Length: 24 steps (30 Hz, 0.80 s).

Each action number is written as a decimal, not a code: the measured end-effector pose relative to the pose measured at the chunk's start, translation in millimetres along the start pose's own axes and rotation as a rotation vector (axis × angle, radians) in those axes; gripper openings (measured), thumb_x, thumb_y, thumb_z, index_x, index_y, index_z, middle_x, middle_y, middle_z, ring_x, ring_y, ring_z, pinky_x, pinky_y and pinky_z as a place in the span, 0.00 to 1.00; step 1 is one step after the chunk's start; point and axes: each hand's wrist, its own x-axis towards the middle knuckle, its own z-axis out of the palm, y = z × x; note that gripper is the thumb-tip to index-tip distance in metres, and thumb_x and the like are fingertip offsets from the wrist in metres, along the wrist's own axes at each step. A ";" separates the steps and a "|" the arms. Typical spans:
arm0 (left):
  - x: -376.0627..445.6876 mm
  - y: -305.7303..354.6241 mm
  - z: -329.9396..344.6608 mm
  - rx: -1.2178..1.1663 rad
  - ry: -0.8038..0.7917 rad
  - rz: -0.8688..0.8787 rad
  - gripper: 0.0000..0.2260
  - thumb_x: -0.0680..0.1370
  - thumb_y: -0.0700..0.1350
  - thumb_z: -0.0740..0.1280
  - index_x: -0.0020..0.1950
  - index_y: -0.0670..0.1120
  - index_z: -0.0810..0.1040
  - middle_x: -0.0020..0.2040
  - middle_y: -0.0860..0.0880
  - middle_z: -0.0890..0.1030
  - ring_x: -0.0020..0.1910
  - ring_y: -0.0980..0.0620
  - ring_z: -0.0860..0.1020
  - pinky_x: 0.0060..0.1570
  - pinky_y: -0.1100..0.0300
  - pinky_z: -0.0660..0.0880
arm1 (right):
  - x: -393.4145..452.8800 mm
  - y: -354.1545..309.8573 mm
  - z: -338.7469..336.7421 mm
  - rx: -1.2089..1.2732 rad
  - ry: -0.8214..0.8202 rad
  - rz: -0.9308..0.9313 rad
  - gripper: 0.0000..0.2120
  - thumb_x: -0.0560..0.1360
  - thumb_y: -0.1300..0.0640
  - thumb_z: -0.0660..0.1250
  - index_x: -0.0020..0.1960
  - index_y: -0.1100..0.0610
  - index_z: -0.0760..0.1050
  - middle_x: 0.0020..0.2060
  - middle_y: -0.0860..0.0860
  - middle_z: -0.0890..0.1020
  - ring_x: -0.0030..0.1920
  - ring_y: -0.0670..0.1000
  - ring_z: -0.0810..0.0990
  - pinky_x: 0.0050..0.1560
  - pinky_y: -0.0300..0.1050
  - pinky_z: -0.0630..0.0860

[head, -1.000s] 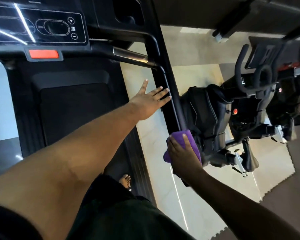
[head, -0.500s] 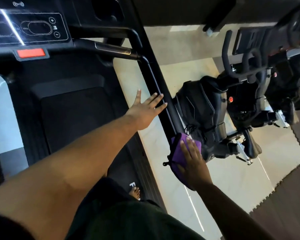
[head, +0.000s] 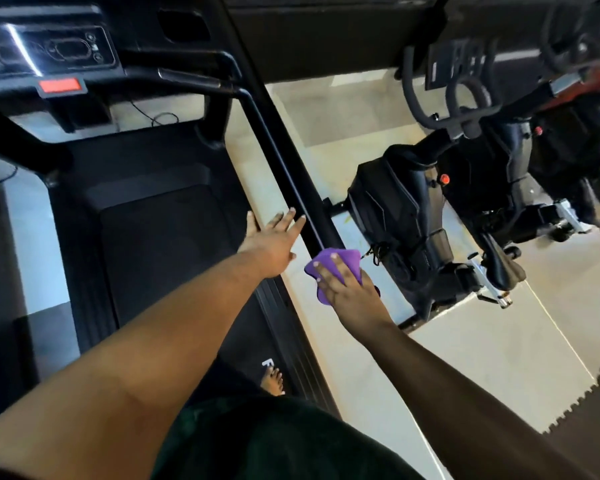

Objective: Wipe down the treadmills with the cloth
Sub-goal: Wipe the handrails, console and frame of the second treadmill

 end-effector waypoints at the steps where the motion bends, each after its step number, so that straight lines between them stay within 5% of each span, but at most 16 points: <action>1: -11.1 8.6 4.7 -0.022 -0.007 -0.007 0.36 0.84 0.53 0.60 0.83 0.53 0.39 0.84 0.50 0.40 0.83 0.49 0.44 0.74 0.26 0.43 | -10.5 0.5 2.6 0.057 0.017 0.021 0.36 0.78 0.66 0.64 0.82 0.51 0.57 0.83 0.49 0.41 0.82 0.60 0.37 0.74 0.65 0.65; 5: -43.6 39.8 13.2 -0.210 -0.046 -0.007 0.34 0.83 0.63 0.56 0.84 0.52 0.47 0.84 0.48 0.54 0.81 0.46 0.57 0.78 0.35 0.51 | -40.2 -9.7 3.8 0.380 0.176 0.184 0.35 0.78 0.64 0.65 0.81 0.45 0.60 0.84 0.49 0.45 0.83 0.57 0.42 0.72 0.60 0.71; 7: -56.4 58.7 9.1 -0.419 -0.055 0.016 0.36 0.81 0.67 0.55 0.83 0.50 0.54 0.81 0.46 0.63 0.78 0.44 0.64 0.76 0.45 0.62 | -56.4 -14.5 3.5 0.555 0.311 0.299 0.33 0.78 0.62 0.67 0.79 0.44 0.64 0.84 0.48 0.47 0.83 0.56 0.44 0.74 0.57 0.66; 12: -92.5 97.1 1.9 -1.063 -0.211 0.116 0.22 0.81 0.60 0.65 0.69 0.47 0.76 0.63 0.51 0.82 0.64 0.53 0.79 0.55 0.68 0.75 | -92.0 -38.2 10.2 0.795 0.538 0.379 0.31 0.77 0.59 0.69 0.78 0.49 0.66 0.83 0.53 0.53 0.82 0.57 0.52 0.79 0.50 0.57; 16: -111.1 123.2 12.4 -1.216 -0.182 0.157 0.11 0.80 0.47 0.71 0.62 0.47 0.79 0.54 0.50 0.86 0.53 0.52 0.84 0.50 0.63 0.80 | -129.4 -62.4 11.8 0.885 0.593 0.540 0.39 0.76 0.57 0.72 0.81 0.45 0.58 0.83 0.49 0.49 0.82 0.55 0.52 0.78 0.51 0.61; 19: -127.5 144.3 20.2 -1.251 -0.189 0.167 0.03 0.81 0.42 0.70 0.54 0.48 0.80 0.44 0.53 0.86 0.42 0.56 0.84 0.38 0.65 0.78 | -163.0 -78.6 9.0 0.900 0.577 0.599 0.44 0.75 0.53 0.76 0.82 0.45 0.54 0.83 0.48 0.46 0.82 0.56 0.51 0.78 0.54 0.63; 24: -168.5 181.2 38.8 -1.219 -0.307 0.242 0.07 0.81 0.42 0.66 0.56 0.50 0.81 0.51 0.50 0.86 0.52 0.49 0.84 0.51 0.56 0.81 | -235.7 -104.4 11.3 1.028 0.615 0.722 0.50 0.70 0.35 0.75 0.82 0.50 0.55 0.83 0.49 0.48 0.83 0.48 0.47 0.79 0.43 0.54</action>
